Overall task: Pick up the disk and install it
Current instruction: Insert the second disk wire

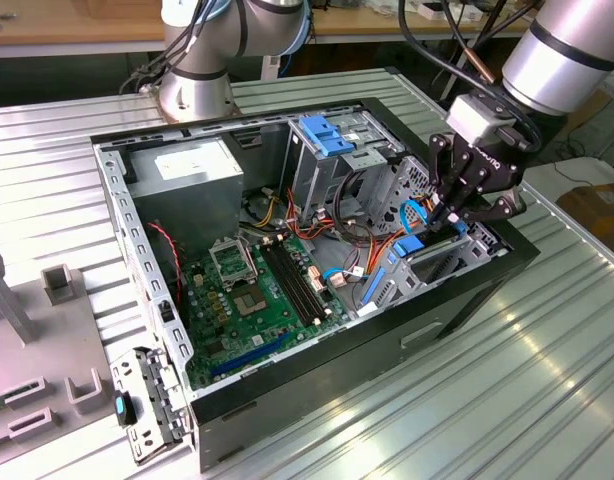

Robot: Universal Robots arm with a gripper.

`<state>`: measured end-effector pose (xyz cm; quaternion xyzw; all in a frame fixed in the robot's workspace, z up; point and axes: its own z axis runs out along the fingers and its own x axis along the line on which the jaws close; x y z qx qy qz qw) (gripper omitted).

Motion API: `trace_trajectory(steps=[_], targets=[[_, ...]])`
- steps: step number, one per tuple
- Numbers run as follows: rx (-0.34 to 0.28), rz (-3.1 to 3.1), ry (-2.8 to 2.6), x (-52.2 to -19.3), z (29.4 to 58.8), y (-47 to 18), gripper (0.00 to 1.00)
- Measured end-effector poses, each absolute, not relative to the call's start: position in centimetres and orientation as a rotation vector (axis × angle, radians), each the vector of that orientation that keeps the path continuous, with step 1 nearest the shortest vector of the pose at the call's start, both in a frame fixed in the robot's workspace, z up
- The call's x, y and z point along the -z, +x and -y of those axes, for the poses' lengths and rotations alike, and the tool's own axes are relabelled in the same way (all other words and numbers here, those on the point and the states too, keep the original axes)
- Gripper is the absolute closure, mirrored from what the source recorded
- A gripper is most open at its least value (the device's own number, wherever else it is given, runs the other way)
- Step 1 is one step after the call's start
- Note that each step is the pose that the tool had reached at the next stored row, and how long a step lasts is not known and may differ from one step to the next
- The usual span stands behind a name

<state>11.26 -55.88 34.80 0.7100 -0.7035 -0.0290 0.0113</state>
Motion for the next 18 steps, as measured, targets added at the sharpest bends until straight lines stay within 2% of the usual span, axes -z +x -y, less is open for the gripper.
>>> trace_trajectory(steps=[11, 12, 13, 16, 18], targets=[[0.094, 2.196, 2.216, -33.9, 55.9, 11.3, 0.84], [0.095, 2.196, 2.217, -33.8, 55.9, 11.3, 0.82], [0.094, 2.196, 2.216, -34.4, 55.9, 11.3, 0.76], [0.094, 2.196, 2.216, -35.6, 55.9, 11.3, 0.76], [0.094, 2.196, 2.216, -35.7, 55.9, 11.3, 0.89]])
